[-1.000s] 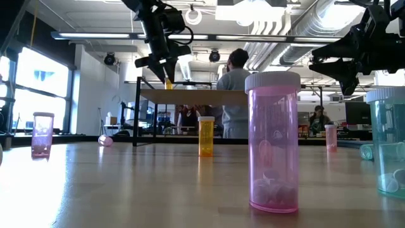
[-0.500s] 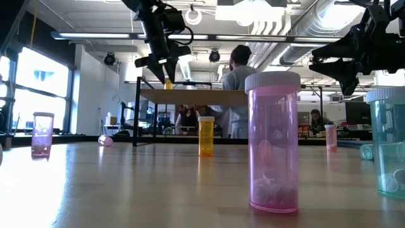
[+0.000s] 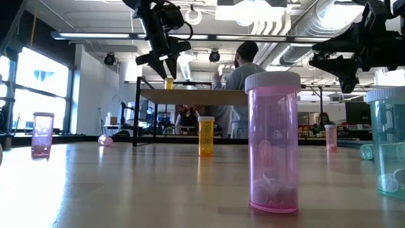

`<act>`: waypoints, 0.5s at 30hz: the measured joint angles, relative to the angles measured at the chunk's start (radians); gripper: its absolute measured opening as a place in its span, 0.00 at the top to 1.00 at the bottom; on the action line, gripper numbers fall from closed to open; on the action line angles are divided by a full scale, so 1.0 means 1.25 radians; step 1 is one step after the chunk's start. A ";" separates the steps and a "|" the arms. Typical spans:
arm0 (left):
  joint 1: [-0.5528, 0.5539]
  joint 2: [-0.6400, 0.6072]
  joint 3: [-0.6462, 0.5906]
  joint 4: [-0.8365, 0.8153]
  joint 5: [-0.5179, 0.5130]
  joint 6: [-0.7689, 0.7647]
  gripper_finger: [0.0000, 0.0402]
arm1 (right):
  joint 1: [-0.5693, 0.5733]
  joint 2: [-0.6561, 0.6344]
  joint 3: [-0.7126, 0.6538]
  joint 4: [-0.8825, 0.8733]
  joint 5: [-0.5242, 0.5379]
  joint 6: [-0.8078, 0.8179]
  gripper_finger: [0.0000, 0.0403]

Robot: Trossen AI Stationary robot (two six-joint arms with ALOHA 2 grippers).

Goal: Pick and place medicine bottles onto shelf by color
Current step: Put the top pink medicine bottle on the shelf

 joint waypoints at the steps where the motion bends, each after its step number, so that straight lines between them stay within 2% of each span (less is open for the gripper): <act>1: 0.002 0.000 0.012 -0.006 0.000 0.006 0.62 | 0.000 0.000 0.005 0.000 0.000 0.000 0.58; 8: 0.005 0.000 0.117 -0.009 0.005 0.073 0.62 | 0.000 0.000 0.041 0.005 0.007 -0.022 0.58; 15: -0.016 -0.002 0.256 -0.036 0.099 0.126 0.62 | 0.000 0.000 0.127 0.002 0.009 -0.031 0.58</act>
